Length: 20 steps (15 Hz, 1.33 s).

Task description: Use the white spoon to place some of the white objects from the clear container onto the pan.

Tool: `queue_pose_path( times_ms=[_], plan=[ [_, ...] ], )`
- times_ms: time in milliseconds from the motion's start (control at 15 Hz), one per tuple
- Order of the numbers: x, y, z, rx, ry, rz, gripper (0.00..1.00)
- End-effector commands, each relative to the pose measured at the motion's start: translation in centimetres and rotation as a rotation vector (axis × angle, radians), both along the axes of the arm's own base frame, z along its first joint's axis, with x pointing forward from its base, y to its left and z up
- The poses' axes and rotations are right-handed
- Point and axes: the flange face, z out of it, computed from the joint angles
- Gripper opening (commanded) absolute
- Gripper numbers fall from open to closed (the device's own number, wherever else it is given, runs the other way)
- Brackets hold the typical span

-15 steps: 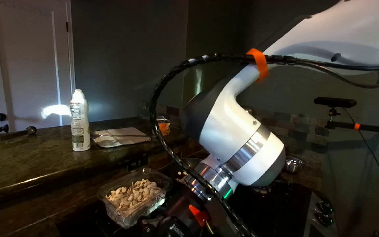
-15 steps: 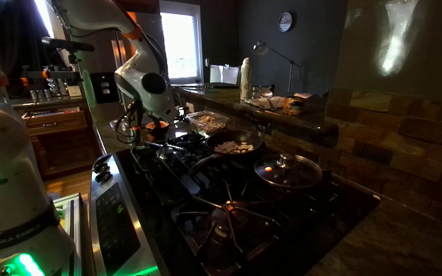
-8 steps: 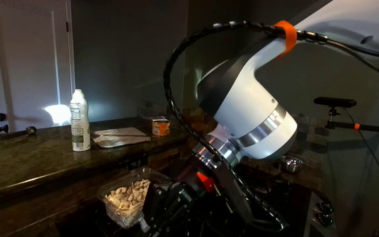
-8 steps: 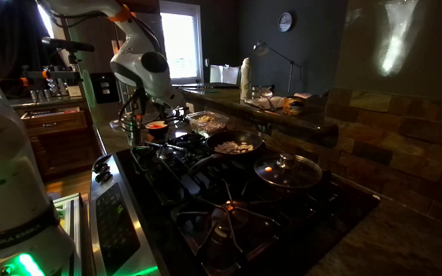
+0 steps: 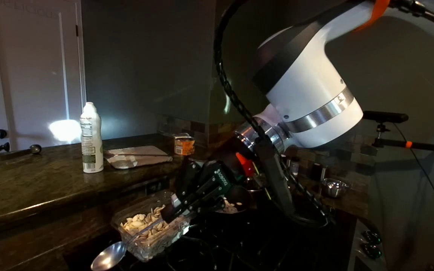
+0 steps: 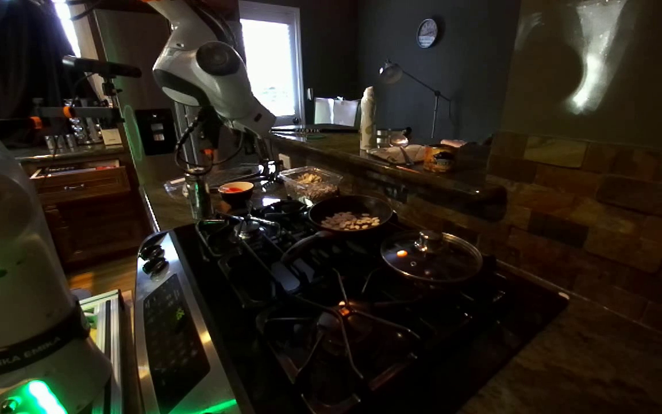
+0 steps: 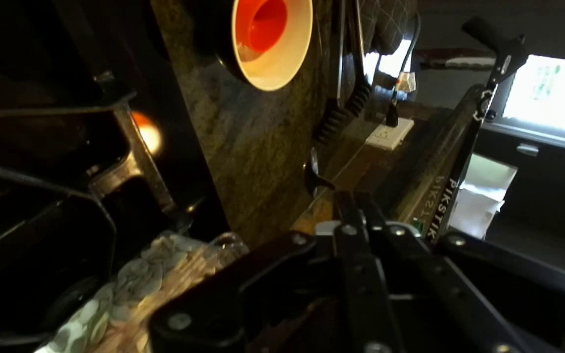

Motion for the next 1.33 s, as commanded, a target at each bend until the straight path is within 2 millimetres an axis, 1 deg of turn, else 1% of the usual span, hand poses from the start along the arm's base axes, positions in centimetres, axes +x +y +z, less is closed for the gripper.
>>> queue_pose_path(
  times_ms=[0, 133, 200, 267, 333, 400, 467, 667, 867, 933, 1067, 1267],
  plan=[
    [0.0, -4.0, 1.1, -0.034, -0.037, -0.152, 0.01],
    [0.6, -6.1, 1.1, -0.028, -0.027, -0.206, 0.01],
    [1.0, -4.4, 1.1, -0.037, -0.043, -0.155, 0.04],
    [1.2, -5.3, 1.2, -0.034, -0.041, -0.177, 0.04],
    [1.4, -5.9, 1.1, -0.033, -0.04, -0.189, 0.04],
    [1.4, -6.1, 1.1, -0.032, -0.039, -0.194, 0.01],
    [1.8, -6.6, 1.3, -0.055, -0.053, -0.225, 0.01],
    [2.8, -9.3, 1.7, -0.119, -0.079, -0.266, 0.01],
    [4.6, -11.5, 1.4, -0.161, -0.072, -0.198, 0.01],
    [5.1, -11.8, 1.5, -0.168, -0.071, -0.178, 0.01],
    [5.8, -11.6, 1.0, -0.185, -0.051, -0.098, 0.01],
    [6.7, -10.9, 1.1, -0.209, -0.055, -0.006, 0.01]
  ],
)
